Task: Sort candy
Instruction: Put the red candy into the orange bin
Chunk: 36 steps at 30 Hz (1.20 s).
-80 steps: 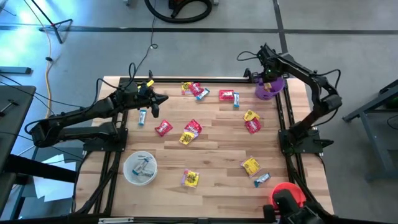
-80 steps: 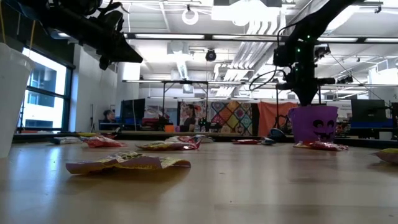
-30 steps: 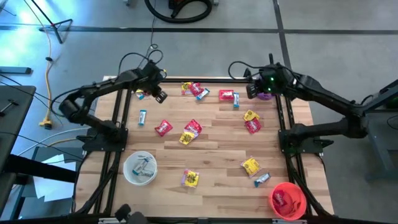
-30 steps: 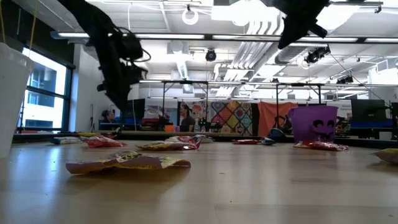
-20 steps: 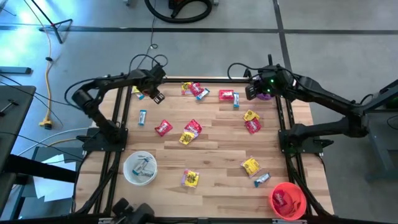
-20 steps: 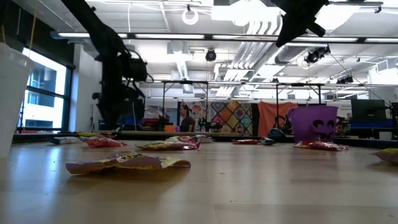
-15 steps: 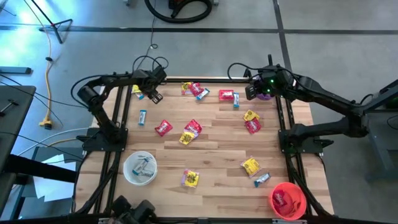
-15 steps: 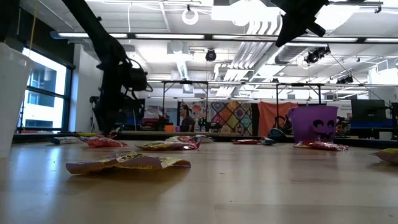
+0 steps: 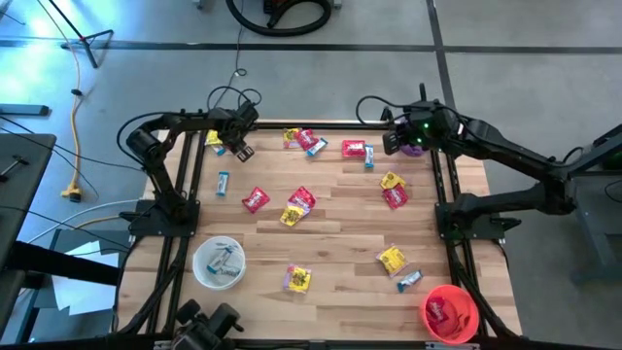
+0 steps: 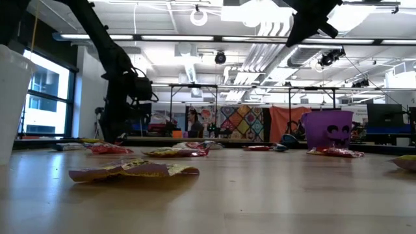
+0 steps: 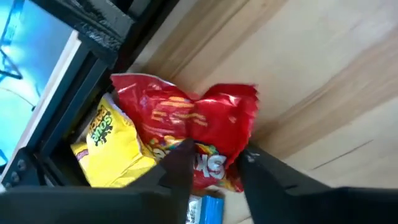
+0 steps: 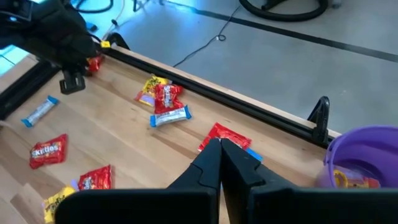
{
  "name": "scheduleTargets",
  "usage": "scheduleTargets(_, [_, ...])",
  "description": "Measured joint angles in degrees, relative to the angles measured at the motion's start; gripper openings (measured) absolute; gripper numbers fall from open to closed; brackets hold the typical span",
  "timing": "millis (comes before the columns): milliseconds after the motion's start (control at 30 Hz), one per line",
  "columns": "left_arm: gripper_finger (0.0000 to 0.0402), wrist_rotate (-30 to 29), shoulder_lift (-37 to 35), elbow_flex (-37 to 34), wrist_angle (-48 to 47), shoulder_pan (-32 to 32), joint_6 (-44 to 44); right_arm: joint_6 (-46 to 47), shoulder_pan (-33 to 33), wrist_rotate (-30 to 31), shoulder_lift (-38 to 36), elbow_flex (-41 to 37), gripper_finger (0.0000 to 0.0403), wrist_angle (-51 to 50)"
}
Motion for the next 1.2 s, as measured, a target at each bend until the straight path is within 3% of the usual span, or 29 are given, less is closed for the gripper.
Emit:
scheduleTargets(133, [0.0028,1.6,-1.95,-0.2,0.68,-0.01,0.38,-1.21,0.0,-0.47,0.0,0.05,0.0,1.29])
scheduleTargets(233, [0.0008,4.87,-5.17,-0.28,0.33,-0.57,-0.69,-1.39,0.0,-1.13,0.0,0.05,0.0,1.42])
scheduleTargets(433, [0.0002,21.25,-15.98,-0.26,0.66,-2.97,-6.75,-3.29,0.0,-7.82,0.0,0.05,0.0,2.3])
scheduleTargets(567, [0.0001,35.03,-23.27,-0.22,6.12,-5.58,-11.35,-4.89,0.0,-13.86,0.0,0.05,0.0,5.67])
scheduleTargets(733, [0.0001,51.65,-28.17,-0.15,20.3,-8.77,-20.05,-5.51,0.0,-18.83,0.0,0.05,0.0,10.77])
scheduleTargets(933, [0.0,67.56,-26.94,-0.13,45.22,-12.84,-33.34,-2.98,0.39,-24.95,0.38,0.07,0.0,19.04])
scheduleTargets(1100, [0.0,72.92,-23.15,-0.13,65.84,-16.24,-45.53,-3.1,3.25,-27.2,2.08,0.07,0.0006,26.53])
scheduleTargets(1200, [0.0,73.47,-20.41,-0.13,75.64,-18.01,-51.04,-2.91,4.9,-28.78,3.81,0.07,0.0034,30.54])
